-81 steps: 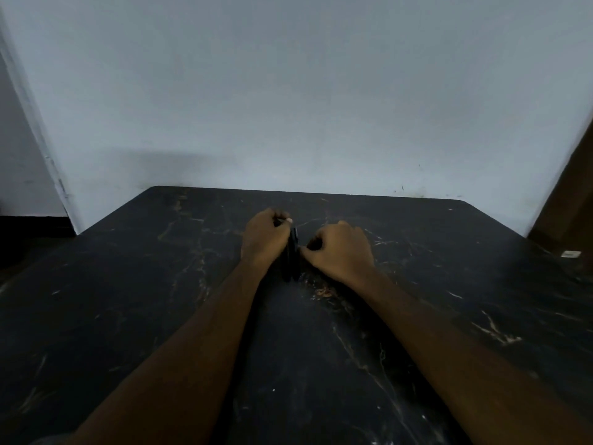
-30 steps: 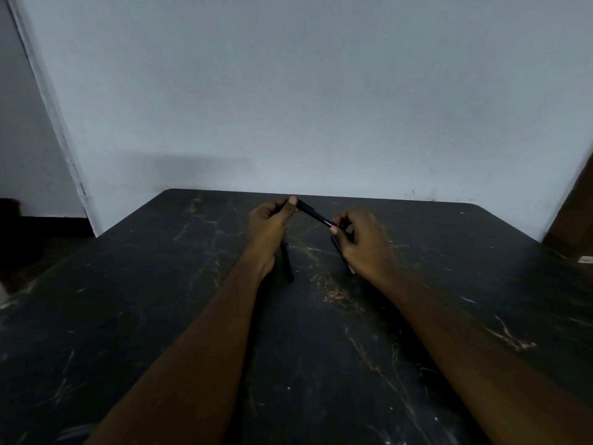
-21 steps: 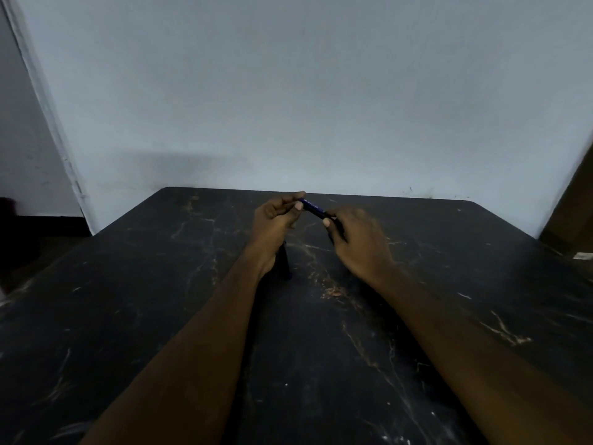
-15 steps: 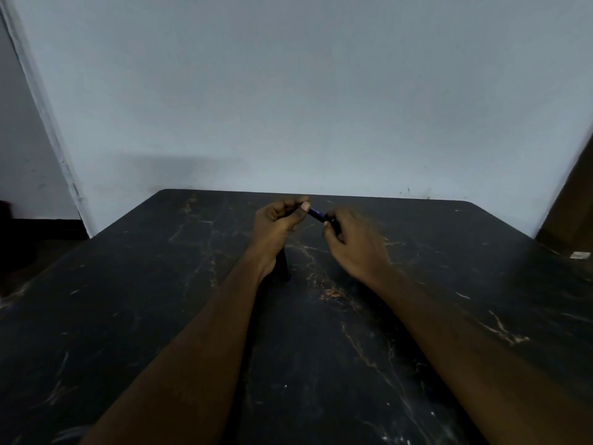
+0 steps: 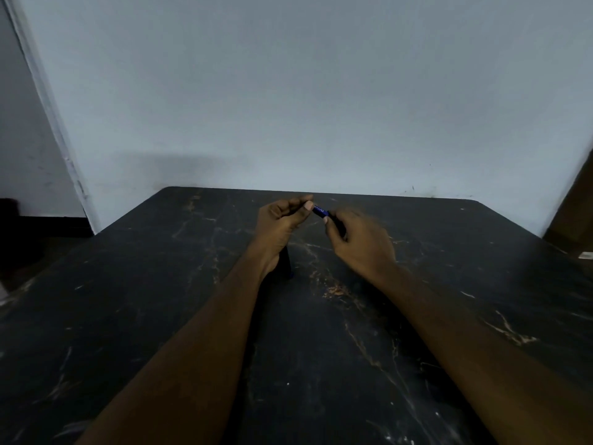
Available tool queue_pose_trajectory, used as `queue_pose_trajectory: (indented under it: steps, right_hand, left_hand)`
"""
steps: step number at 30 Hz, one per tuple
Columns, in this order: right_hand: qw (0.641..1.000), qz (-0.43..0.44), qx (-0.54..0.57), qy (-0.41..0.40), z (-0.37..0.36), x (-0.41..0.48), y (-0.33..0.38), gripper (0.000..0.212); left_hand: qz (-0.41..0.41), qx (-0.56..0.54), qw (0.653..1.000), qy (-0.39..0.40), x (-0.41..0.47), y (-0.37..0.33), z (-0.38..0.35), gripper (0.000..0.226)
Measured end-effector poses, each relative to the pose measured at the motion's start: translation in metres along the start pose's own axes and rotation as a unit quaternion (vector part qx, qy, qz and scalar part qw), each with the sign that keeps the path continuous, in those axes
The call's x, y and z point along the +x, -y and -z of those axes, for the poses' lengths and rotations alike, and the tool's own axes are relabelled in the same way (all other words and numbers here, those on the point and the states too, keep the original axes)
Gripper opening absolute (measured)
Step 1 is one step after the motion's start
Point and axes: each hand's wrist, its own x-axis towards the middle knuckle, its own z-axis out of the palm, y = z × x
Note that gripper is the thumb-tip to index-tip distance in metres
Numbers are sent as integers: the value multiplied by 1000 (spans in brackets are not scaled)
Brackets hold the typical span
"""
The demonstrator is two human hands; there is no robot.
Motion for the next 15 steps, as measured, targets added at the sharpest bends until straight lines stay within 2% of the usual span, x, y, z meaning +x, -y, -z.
queue_pose_trajectory:
  steps: [4,15]
  right_hand:
    - [1000,24,11,-9,0,1,3,25]
    - [1000,-5,18,-21,-3,-2,1,30]
  left_hand:
    - [3,1,1000,-18,0,0,1,26]
    - [4,-9,1000,-7,2,0,4,21]
